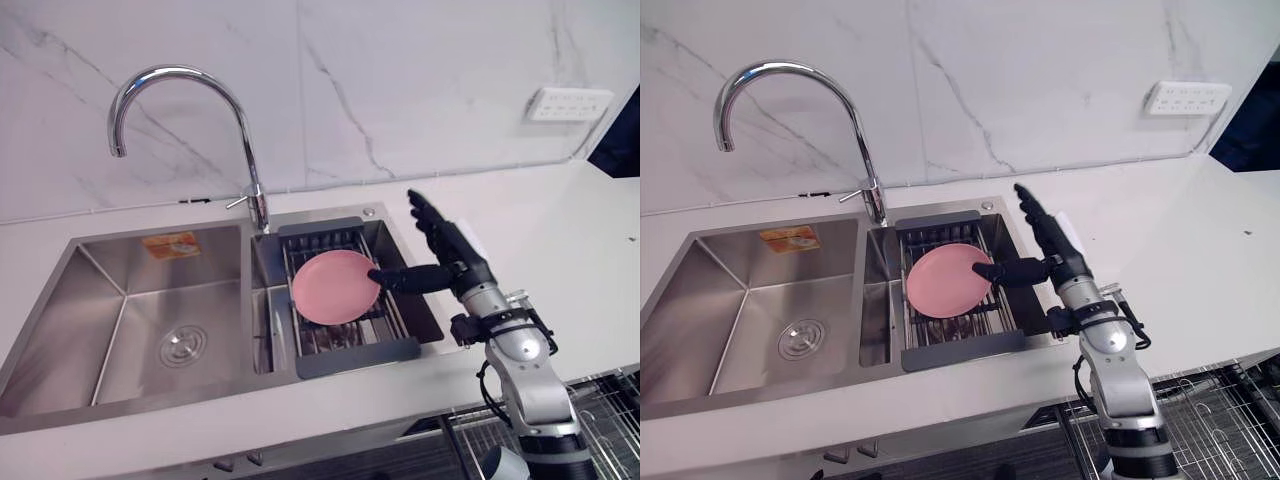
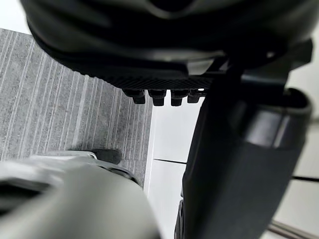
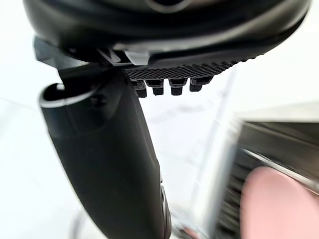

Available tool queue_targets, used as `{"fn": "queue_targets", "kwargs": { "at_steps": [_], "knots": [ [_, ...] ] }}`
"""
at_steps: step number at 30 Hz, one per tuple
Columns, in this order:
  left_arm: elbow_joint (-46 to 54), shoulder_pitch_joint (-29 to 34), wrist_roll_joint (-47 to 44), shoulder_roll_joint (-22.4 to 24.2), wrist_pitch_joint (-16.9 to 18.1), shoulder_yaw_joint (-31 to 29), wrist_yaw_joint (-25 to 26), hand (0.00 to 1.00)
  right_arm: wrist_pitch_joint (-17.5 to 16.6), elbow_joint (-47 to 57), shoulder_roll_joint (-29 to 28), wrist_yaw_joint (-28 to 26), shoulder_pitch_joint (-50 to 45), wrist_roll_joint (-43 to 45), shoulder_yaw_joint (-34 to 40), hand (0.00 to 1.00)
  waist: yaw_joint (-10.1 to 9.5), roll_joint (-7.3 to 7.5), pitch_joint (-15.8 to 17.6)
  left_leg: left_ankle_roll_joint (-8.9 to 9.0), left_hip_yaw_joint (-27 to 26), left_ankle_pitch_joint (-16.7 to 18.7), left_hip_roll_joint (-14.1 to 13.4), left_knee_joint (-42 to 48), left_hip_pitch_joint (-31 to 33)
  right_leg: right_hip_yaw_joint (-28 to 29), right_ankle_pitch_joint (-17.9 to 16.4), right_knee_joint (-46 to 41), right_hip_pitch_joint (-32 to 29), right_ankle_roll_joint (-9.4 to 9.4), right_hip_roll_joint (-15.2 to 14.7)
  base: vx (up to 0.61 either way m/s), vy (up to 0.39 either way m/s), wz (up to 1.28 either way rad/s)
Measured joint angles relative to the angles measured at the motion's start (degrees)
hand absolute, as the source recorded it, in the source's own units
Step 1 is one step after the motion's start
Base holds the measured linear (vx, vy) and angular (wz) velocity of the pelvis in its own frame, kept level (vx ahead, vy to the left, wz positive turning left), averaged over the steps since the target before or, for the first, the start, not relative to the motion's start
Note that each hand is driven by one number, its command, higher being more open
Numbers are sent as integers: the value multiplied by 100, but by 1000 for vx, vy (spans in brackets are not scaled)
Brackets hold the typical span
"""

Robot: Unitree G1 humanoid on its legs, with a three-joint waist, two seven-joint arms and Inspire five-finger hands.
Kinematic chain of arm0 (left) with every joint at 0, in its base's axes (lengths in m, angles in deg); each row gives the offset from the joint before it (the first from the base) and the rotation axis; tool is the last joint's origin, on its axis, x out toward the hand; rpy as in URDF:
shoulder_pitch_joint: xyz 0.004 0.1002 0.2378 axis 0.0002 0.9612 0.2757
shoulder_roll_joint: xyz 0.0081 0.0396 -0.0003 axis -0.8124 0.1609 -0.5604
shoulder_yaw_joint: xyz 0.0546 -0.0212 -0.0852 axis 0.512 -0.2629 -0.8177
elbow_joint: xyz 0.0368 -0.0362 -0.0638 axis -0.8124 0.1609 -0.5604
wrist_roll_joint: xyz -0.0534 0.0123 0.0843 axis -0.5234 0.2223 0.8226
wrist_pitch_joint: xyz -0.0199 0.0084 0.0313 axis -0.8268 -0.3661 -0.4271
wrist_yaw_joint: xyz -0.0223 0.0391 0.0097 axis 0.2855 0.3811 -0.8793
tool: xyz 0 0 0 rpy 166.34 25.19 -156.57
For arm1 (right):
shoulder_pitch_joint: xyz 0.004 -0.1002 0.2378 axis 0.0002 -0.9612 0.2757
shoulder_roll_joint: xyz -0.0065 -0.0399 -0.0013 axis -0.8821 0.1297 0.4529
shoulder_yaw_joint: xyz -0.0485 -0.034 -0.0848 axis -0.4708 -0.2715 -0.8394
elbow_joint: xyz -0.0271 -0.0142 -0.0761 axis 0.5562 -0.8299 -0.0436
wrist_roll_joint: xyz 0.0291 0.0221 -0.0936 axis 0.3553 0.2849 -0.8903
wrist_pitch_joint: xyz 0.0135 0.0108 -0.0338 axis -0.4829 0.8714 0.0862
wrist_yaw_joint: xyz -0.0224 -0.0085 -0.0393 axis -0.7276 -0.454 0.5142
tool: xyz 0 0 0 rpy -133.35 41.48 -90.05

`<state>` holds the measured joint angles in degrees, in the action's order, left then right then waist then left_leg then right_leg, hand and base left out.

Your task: Walk over to the sink, pick up the cup, carry it to the dishwasher, place the cup inside the dishwasher, then close the dishwasher door

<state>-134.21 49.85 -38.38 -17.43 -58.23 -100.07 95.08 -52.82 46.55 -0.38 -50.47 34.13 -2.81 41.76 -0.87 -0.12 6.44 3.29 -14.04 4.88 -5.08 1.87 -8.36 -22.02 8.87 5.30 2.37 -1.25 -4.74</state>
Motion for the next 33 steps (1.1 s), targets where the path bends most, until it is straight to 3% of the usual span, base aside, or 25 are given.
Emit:
{"fn": "queue_targets", "kwargs": {
  "at_steps": [6,11,13,19,26,28,31,33],
  "knots": [
    [18,-30,-127,-23,-109,43,-99,100,-812,354,-207,699,-49,-9,370,100,12,-4,-145,0,-67,78,-5,86,24,61,1,0,-16,-7,1,-1,38,-5],
    [10,-47,-154,-24,-108,41,-116,100,-1243,615,-200,770,-183,-290,645,100,20,-1,-160,3,-80,97,-6,88,33,85,0,-1,-40,-10,6,2,24,-2],
    [-155,-151,-154,-61,-99,41,-125,100,-1268,784,-119,540,-400,-398,677,100,35,48,-328,-17,-58,151,-2,235,110,28,14,0,-36,-30,-20,0,0,0],
    [-148,-185,-195,-79,-100,42,-126,100,-1268,786,-98,506,-397,-333,679,100,39,70,-320,-18,-58,150,-3,286,230,39,44,-4,-131,-34,-33,0,0,0],
    [-14,-481,-848,-81,-100,47,-192,100,-1212,788,296,-270,-33,112,701,100,107,181,163,7,-63,186,-36,661,867,-61,134,-36,-532,-54,-122,-80,26,8],
    [194,-492,-1003,-91,-99,61,-279,100,-1186,786,827,-537,211,-250,699,100,239,141,312,48,-465,203,-224,801,1070,-333,91,-142,-660,-39,-204,-58,24,48],
    [265,-485,-1027,-115,-110,86,-338,100,-1174,778,1555,-891,550,-1206,444,100,177,107,389,113,-582,148,-277,875,1172,-377,54,-255,-769,-35,-243,1,45,18],
    [268,-464,-1027,-154,-126,91,-338,100,-1226,778,1703,-1050,685,-1744,257,100,155,123,402,82,-564,140,-279,886,1171,-408,51,-255,-741,-40,-247,63,58,7]
  ]
}}
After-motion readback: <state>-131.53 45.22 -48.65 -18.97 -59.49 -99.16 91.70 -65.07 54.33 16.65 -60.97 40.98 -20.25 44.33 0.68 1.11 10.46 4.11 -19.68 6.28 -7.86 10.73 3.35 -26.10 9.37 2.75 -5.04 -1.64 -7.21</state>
